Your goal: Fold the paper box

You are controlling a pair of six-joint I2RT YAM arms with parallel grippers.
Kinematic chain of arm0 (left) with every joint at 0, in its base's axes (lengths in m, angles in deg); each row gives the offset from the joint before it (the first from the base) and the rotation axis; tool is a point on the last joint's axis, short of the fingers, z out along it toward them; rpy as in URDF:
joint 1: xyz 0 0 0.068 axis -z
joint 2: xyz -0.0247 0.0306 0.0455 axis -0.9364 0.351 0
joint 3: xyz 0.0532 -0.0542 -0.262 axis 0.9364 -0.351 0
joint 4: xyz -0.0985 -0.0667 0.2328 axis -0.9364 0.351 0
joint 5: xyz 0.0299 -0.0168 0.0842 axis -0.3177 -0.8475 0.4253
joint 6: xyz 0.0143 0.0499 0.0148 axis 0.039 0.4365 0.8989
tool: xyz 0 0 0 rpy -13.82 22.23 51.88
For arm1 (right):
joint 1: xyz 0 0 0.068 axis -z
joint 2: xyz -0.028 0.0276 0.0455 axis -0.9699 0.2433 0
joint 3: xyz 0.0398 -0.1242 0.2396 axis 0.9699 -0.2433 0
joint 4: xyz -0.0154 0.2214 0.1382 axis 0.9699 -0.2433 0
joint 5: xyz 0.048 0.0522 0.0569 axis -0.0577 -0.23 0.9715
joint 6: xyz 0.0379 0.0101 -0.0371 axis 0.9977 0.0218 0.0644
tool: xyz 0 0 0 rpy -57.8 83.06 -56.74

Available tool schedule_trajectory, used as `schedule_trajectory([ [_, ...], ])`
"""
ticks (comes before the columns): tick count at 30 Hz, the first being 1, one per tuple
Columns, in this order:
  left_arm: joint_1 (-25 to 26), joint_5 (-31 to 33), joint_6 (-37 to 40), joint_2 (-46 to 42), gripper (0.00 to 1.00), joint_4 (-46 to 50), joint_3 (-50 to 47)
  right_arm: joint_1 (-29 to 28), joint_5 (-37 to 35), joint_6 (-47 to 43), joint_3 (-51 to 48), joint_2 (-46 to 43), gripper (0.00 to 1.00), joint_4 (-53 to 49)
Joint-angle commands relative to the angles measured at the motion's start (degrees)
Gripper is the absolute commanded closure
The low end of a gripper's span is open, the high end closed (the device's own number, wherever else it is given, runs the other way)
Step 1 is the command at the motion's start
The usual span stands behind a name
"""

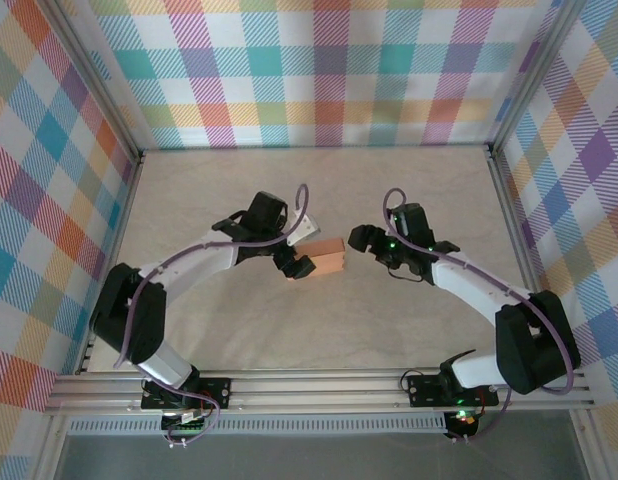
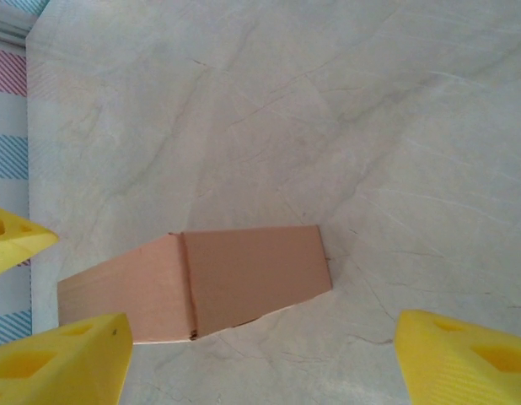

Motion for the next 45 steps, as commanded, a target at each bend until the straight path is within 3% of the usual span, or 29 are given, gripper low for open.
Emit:
schedule_trajectory([
  [1, 0.0, -2.1, 10.3, 3.7, 0.06, 8.5, 4.3, 0.9, 0.8, 0.1, -1.3, -1.6, 0.19, -0.2],
  [7, 0.5, 1.3, 12.7, 11.0, 0.25, 16.7, 12.2, 1.4, 1.0, -0.2, -2.2, -1.7, 0.25, 0.3],
  [16, 2.3, 4.8, 13.7, 10.4, 0.52, 16.1, 11.9, 1.6, 1.1, -0.2, -3.2, -0.8, 0.29, 1.3],
  [20, 3.0, 8.5, 13.8, 10.0, 0.54, 15.1, 11.1, 1.6, 1.1, -0.2, -3.3, -0.8, 0.29, 1.9],
  [22, 3.4, 10.7, 13.5, 9.2, 0.6, 13.2, 10.3, 1.7, 1.0, -0.3, -3.4, -0.8, 0.29, 1.7],
  [29, 4.5, 21.1, 13.3, 6.4, 0.59, 2.0, 5.3, 1.7, 0.6, -0.2, -3.9, -1.2, 0.29, 1.7],
  [38, 6.1, 40.2, 15.4, 7.9, 0.6, -13.7, 1.6, 1.9, 0.7, -0.2, -3.9, -0.5, 0.29, 2.1],
  [43, 6.3, 46.5, 18.0, 12.4, 0.59, -19.9, 1.1, 2.0, 0.9, -0.1, -4.2, -0.1, 0.29, 2.5],
  [45, 6.3, 45.9, 18.5, 13.5, 0.59, -20.1, 1.2, 2.0, 0.8, 0.0, -4.4, -0.1, 0.29, 2.5],
])
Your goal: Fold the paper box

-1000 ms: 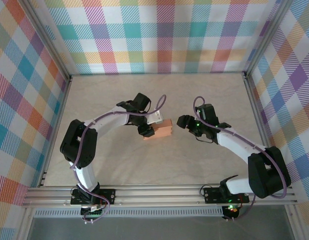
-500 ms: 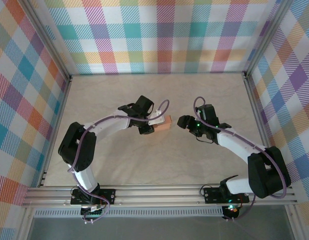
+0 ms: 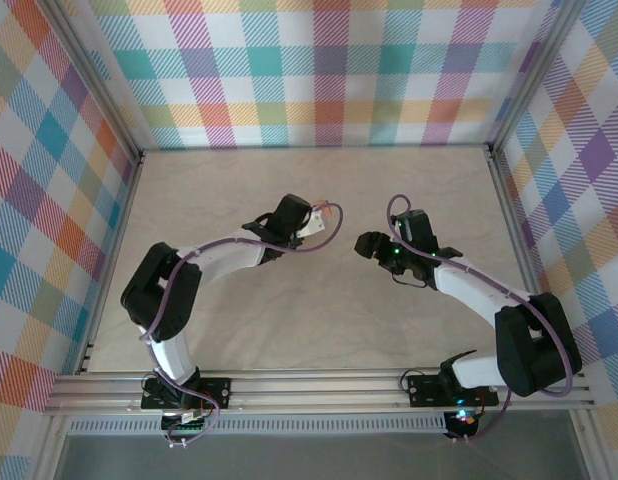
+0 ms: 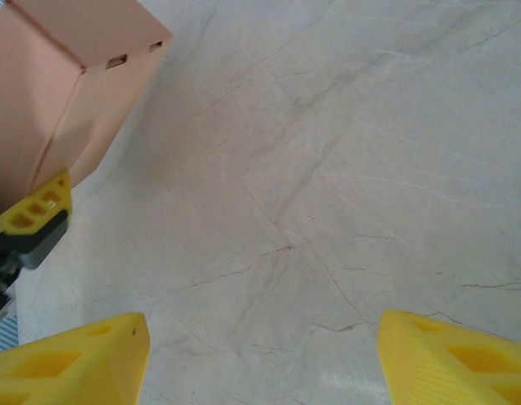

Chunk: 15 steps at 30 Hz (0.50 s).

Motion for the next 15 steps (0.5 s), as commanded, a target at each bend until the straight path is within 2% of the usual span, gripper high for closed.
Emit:
schedule_trajectory([
  [1, 0.9, 3.0, 2.0, 2.3, 0.58, -3.8, -1.1, 0.5, 0.6, -0.1, -0.8, 0.4, 0.29, 1.0],
  [5, 0.9, -0.7, 0.5, 2.7, 0.54, -2.0, -0.9, 0.6, 0.2, -0.2, -1.1, -0.2, 0.29, 0.8],
  [12, 0.7, -2.3, -0.8, 2.4, 0.32, 1.5, -0.4, 0.8, 0.2, -0.3, -1.2, -0.6, 0.28, 0.9],
  [15, 0.7, -4.3, -2.3, 1.0, 0.19, 3.2, -1.1, 0.8, 0.2, -0.2, -1.5, -0.9, 0.27, 1.1],
])
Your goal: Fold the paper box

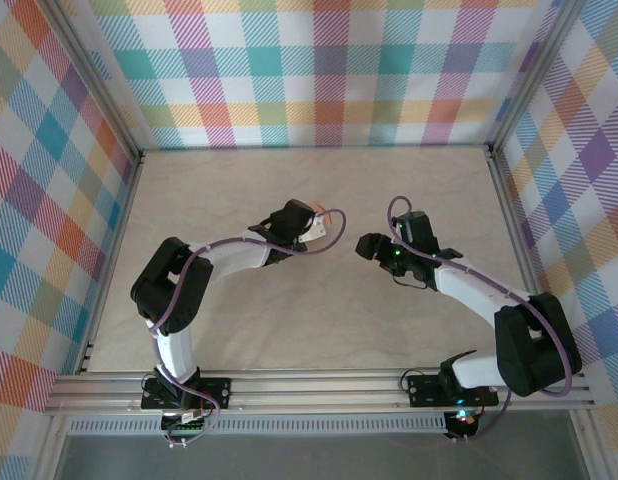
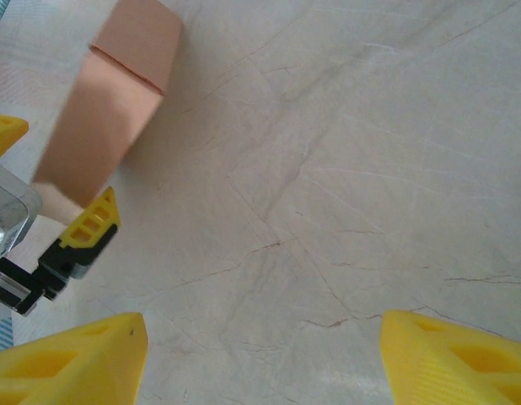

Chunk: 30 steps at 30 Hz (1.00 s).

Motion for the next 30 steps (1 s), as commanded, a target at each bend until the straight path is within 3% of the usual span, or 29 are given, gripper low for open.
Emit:
schedule_trajectory([
  [1, 0.7, -3.6, -2.6, -2.3, 0.14, 3.0, -1.3, 0.4, 0.2, -0.3, -0.8, -0.9, 0.27, 1.1],
  [4, 0.4, -8.4, -5.8, -5.9, 0.01, 3.0, -3.7, 0.5, 0.0, -0.5, -0.9, -1.0, 0.25, 1.1],
  [8, -1.2, -16.2, -13.0, -13.1, 0.0, -1.2, -8.8, 0.6, -0.9, -2.6, -1.0, -1.5, 0.17, 1.4],
  [12, -6.3, -21.6, -24.0, -23.0, 0.0, -9.2, -16.4, 1.0, -3.7, -6.9, 0.2, -2.6, 0.07, 0.0],
  [17, -13.9, -15.1, -36.1, -35.0, 0.0, -16.8, -25.7, 2.0, -13.8, -14.7, 1.8, -5.0, 0.0, -0.7],
  [22, -18.5, -4.9, -40.5, -42.8, 0.0, -17.4, -32.7, 2.2, -28.3, -28.0, 0.3, -8.6, 0.0, 4.5],
  [25, -19.3, -0.4, -40.5, -44.7, 0.0, -17.9, -35.9, 2.4, -36.9, -37.9, -5.3, -9.0, 0.0, 15.7],
  [27, -20.2, -1.0, -39.8, -44.1, 0.0, -20.8, -38.5, 3.1, -38.2, -44.7, -10.4, -7.2, 0.0, 26.4],
  [30, -22.1, -3.3, -41.0, -41.8, 0.0, -24.8, -40.1, 5.0, -37.4, -47.8, -15.0, -3.3, 0.0, 36.8],
])
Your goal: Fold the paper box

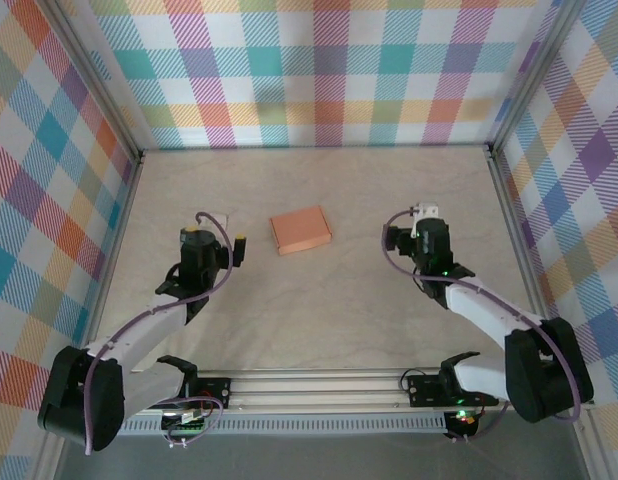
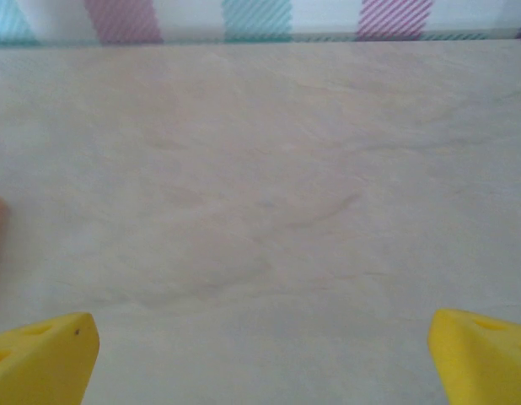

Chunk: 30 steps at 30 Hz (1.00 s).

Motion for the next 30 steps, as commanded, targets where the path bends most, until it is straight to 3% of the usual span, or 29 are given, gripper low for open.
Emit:
schedule_trajectory([
  [1, -2.6, -0.8, -2.6, 2.1, 0.0, -7.7, -1.8, 2.1, -3.5, -9.7, -5.0, 4.1, 0.0, 16.7],
  [8, -9.8, -9.9, -5.8, 11.7, 0.0, -23.9, -4.2, 10.6, 6.8, -6.9, -9.0, 12.4, 0.0, 32.2],
  [11, -11.2, -11.9, -6.9, 14.1, 0.0, -18.1, 0.2, 14.6, 12.6, -3.7, -8.8, 15.3, 0.0, 33.5],
  [13, -11.9, -12.9, -7.4, 15.7, 0.0, -16.4, 1.5, 15.0, 12.8, -3.6, -8.1, 17.6, 0.0, 35.0],
  [14, -12.2, -13.4, -7.7, 16.8, 0.0, -16.3, 1.8, 15.3, 13.5, -3.3, -6.8, 16.7, 0.0, 30.3],
  [19, -12.9, -13.8, -8.3, 26.4, 0.0, -29.6, -2.0, 16.1, 14.7, -3.0, -6.5, 16.9, 0.0, 30.3],
  [30, -14.1, -15.3, -9.0, 26.5, 0.0, -29.5, -1.9, 16.0, 14.7, -2.9, -6.5, 17.1, 0.0, 30.5],
])
